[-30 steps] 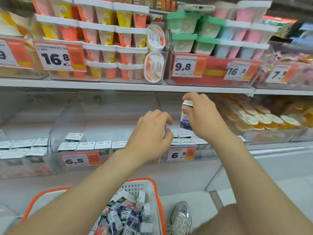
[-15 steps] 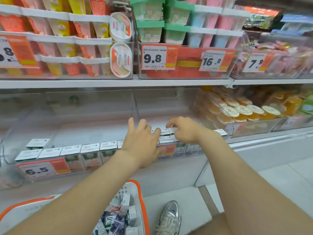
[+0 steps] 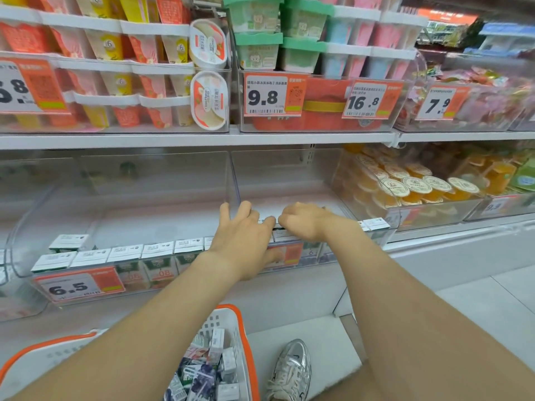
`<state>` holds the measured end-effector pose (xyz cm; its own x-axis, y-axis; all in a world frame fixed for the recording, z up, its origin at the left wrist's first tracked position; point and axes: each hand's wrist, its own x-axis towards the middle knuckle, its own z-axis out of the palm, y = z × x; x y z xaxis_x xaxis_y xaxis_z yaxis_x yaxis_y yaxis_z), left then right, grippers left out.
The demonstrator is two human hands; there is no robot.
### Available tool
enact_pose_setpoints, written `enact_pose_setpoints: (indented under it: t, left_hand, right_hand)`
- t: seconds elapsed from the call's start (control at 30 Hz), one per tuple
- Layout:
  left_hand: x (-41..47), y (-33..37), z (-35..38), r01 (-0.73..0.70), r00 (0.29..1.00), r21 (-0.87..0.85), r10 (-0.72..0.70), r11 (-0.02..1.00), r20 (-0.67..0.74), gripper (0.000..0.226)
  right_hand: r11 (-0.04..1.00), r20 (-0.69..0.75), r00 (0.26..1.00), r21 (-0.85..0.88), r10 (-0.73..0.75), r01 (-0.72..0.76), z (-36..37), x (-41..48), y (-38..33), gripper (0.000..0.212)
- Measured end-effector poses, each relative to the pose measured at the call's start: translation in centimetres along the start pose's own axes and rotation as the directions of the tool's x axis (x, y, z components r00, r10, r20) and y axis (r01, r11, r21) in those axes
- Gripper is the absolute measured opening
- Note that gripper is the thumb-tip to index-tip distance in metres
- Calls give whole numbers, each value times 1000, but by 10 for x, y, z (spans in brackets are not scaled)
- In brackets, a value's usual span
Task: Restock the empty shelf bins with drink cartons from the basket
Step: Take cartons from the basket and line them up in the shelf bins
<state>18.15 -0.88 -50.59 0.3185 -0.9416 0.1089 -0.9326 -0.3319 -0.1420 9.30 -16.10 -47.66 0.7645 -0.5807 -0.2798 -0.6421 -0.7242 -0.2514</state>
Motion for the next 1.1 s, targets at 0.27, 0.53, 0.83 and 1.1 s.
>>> enact_pose_setpoints:
  t: [0.27,0.53,0.83,1.1]
  left_hand:
    - [-50,-38,-1,-180,903,-241,63,954,-425,34]
    - [-143,-80,34,-205,892,-196,100,959,-441,17]
    - [-229,-126,125,245,961,-291,-192,925,201,13]
    - [-256,-109,216,351,863,-293,-186,889,470,16]
  right_hand:
    - [956,-455,857,35,-243,290,-7,-63,-40,18]
    - [827,200,828,-111,-524,551,79,-116,-131,21]
    - [751,496,777,-318,-389,579,173,-76,-172,23]
    - [510,641,723,-545,-258,666,265,-51,-147,36]
